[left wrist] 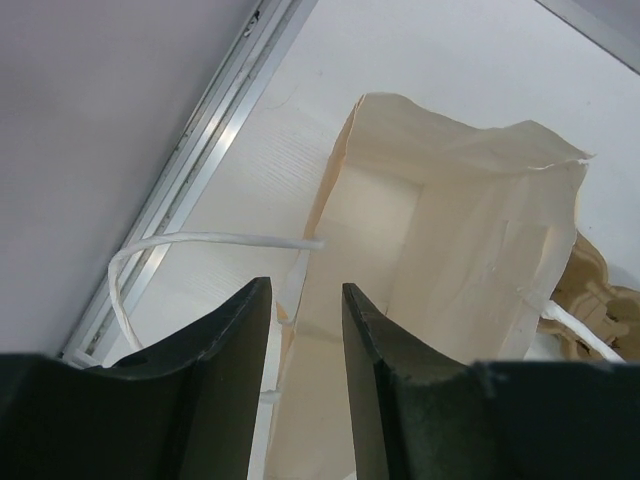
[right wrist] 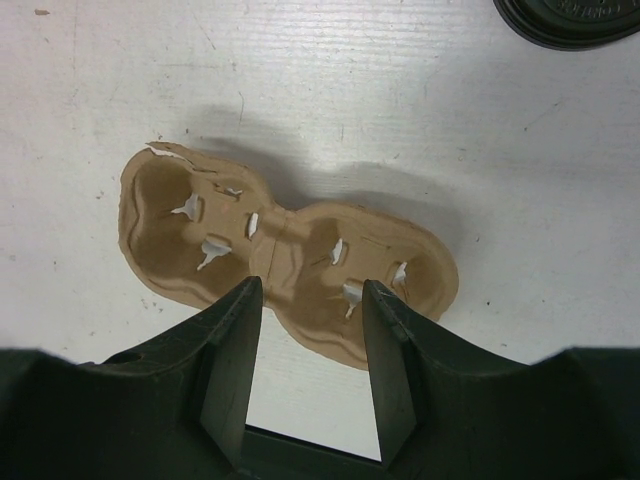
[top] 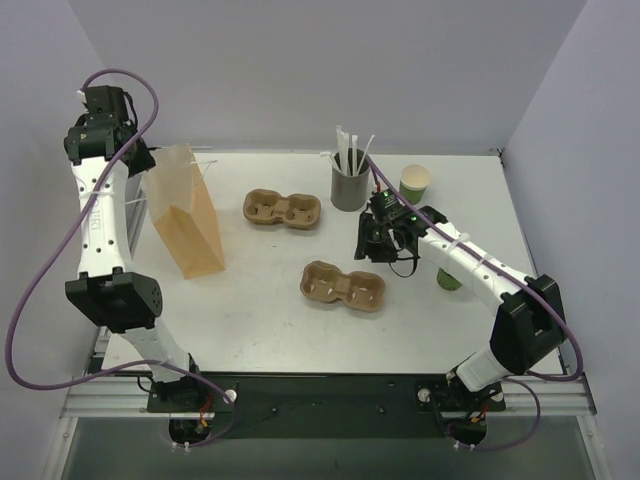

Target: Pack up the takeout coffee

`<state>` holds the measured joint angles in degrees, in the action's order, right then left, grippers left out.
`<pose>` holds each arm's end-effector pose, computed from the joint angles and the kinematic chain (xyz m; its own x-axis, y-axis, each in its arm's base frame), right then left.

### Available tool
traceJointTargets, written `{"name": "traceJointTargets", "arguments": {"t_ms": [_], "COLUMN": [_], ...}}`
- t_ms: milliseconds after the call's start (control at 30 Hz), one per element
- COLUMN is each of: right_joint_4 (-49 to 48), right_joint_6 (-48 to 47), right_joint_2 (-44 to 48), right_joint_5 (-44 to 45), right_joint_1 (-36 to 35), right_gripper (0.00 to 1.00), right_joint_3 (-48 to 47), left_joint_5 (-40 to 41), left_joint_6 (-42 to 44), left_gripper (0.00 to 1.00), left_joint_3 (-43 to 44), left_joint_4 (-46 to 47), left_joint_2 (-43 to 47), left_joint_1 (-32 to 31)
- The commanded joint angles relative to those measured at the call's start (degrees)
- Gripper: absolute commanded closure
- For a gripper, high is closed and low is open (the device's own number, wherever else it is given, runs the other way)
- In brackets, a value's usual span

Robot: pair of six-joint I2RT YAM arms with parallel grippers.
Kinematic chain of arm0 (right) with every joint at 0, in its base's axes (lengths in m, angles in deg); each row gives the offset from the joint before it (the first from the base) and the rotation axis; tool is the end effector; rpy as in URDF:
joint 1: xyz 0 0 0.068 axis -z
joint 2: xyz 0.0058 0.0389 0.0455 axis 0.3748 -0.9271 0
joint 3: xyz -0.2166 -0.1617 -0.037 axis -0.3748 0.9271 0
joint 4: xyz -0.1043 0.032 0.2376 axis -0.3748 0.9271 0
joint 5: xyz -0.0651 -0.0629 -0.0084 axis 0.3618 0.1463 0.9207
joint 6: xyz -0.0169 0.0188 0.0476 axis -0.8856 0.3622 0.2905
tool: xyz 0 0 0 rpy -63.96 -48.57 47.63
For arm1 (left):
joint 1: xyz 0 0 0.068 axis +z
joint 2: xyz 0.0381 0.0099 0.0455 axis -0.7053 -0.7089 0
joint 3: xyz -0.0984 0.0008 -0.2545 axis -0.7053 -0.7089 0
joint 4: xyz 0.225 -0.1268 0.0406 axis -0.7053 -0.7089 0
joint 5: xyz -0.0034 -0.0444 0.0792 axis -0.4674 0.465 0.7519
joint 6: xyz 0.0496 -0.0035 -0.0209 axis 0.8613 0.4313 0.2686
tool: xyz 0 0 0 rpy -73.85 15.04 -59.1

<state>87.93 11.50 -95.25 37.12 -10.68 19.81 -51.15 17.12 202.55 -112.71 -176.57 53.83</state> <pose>0.2797 0.1830 0.2746 -0.8301 0.1312 -0.5420 -0.1468 0.8862 0.4394 0.3512 0.0646 0.4400 -0.5633 -0.4006 -0.7226 -0.5350 0.8434 -0.0505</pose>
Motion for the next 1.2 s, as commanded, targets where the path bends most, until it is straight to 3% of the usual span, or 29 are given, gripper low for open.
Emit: {"name": "traceJointTargets", "arguments": {"t_ms": [0,600,833,967,1100,1167], "right_joint_4": [0.0,-0.3,0.0,0.3,0.6,0.6], "right_joint_6": [-0.7,-1.5,-1.9,-2.3,-2.4,-2.5], "right_joint_2": [-1.0,-2.5,-2.2,-1.7,-1.7,-1.5], "right_joint_5": [-0.5,-1.8,-2.1,-2.0,-2.0,-2.2], "right_joint_1": [-0.2,0.3,0.5,0.6,0.6,0.5], "right_gripper": [0.59,0.6,0.6,0.6,0.6,0.6], "right_joint_3": [-2.6,-3.8,-3.6,-3.4,-3.4,-3.4], "left_joint_5": [0.7,1.9,2.9,2.3,0.7,0.1], "left_joint_6": [2.7,4.4,4.4,4.2,5.4,6.7], "left_gripper": [0.55,0.54,0.61,0.69,1.0,1.0], "left_joint_3": [1.7,-1.4,-3.5,-4.3,-2.0,0.7], "left_joint_4": [-1.5,-2.0,-1.2,0.6,0.5,-0.5], "left_joint_2": [-0.7,-4.1,-4.1,-3.5,-4.0,-4.6], "left_joint_1": [-0.4,-0.4,-0.4,-0.4,-0.5,-2.0]}}
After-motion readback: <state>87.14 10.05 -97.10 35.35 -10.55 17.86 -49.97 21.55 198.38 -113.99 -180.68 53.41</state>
